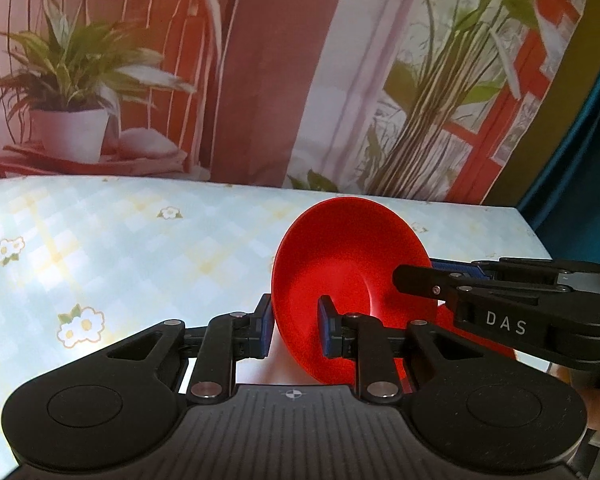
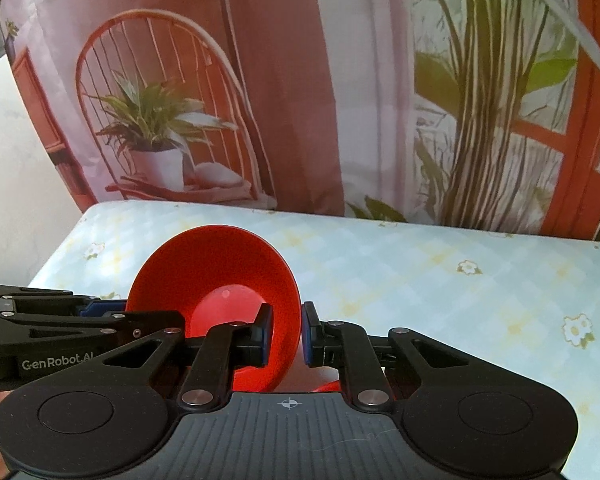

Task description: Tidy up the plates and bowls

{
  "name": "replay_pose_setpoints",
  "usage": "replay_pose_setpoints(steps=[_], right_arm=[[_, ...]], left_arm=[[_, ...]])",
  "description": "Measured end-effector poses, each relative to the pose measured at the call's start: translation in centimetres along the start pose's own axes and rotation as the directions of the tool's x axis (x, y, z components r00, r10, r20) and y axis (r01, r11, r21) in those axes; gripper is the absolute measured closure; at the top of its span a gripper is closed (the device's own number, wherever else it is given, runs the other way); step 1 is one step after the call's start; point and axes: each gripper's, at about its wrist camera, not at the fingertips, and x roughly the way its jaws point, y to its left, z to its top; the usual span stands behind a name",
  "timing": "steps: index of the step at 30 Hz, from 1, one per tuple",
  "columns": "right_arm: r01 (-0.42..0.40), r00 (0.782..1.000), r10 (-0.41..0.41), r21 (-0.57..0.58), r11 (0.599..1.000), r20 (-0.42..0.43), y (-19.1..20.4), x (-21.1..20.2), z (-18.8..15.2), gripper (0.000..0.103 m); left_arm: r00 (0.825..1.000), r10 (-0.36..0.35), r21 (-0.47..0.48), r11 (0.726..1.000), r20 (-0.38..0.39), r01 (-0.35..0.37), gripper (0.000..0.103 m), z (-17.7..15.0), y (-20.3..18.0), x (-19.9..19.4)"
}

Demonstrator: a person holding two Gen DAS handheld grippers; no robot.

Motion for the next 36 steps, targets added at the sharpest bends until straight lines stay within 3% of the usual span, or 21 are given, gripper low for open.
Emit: replay_pose_setpoints(steps=[18,36], right_arm=[[0.029,0.997,-0.029,0.011,1.0,0.077,-2.0,-6.1,-0.6,0.089],[0.066,0.993,-0.07,0.043,0.997,0.096,-5.6,-9.5,-2.3,0.089]], left_arm=[[0.998,-0.047,0.071,0.996,0.036,0.044,0.079,-0.8,-4.5,-2.7],[0.996,-0.094,0.135,0.987,0.005,0.092,0.079,-1.9,-8.4,-2.5]])
